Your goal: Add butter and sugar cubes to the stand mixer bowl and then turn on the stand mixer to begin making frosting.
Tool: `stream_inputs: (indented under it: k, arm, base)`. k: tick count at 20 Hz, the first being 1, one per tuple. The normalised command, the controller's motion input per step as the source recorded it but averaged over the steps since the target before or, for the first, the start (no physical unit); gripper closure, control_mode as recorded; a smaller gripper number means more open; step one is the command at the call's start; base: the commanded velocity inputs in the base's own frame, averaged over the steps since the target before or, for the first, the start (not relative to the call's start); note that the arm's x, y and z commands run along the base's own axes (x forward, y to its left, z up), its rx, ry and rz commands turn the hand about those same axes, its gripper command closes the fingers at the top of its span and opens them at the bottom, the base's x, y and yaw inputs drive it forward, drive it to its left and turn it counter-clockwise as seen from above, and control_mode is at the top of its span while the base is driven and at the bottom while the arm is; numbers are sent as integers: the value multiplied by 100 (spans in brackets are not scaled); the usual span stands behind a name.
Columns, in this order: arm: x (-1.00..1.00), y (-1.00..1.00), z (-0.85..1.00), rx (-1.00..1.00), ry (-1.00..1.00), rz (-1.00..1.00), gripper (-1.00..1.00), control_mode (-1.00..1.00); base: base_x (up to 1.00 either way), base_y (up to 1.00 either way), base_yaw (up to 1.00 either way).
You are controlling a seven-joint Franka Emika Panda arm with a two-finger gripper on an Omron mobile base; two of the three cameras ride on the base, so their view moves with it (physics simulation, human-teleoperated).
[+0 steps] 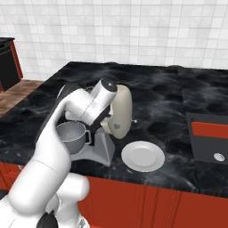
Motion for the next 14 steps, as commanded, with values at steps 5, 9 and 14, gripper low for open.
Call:
stream_inputs:
  k: [5,9,14]
  arm:
    - [-1,-100,18,34,-14,0,-100,-100]
    - [-13,-100,6,29,-20,0,-100,-100]
    - [-16,-84,26,22,-18,-1,-100,-100]
  base:
    - [0,0,0]
    - [0,0,0]
    - [0,0,0]
